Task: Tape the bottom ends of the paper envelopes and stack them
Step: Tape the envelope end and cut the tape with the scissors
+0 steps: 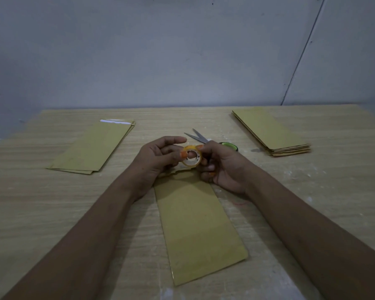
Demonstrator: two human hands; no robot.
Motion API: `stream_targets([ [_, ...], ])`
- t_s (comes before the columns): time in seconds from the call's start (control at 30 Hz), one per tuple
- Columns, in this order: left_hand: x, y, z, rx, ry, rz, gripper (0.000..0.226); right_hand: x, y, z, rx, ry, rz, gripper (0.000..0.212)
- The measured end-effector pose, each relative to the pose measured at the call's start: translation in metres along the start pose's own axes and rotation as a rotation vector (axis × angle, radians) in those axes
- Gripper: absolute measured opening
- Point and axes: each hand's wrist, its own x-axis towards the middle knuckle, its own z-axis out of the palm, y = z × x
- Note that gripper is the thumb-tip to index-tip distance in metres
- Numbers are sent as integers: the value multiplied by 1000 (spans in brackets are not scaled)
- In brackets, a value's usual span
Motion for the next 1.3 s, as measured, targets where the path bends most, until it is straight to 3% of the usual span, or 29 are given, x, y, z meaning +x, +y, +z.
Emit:
stream_targets([
  [0.2,-1,1,3,64,14,-35,27,0,-1,-1,94,-36,14,16],
  [0.33,-1,0,1,81,18,-28,14,0,-1,1,50,16,21,9],
  [0.47,-2,-1,2,55,27,0,20,-2,-2,2,35,9,12,18],
  [0.63,-2,-1,3,95,25,-4,32,-2,-1,0,113,-45,5,9],
  [0.77,-2,-1,3,92,27,17,23,0,0,1,56,9,19,8],
  [1.3,-1,0,4,89,18,26,33,-1,-2,0,66,-18,26,14],
])
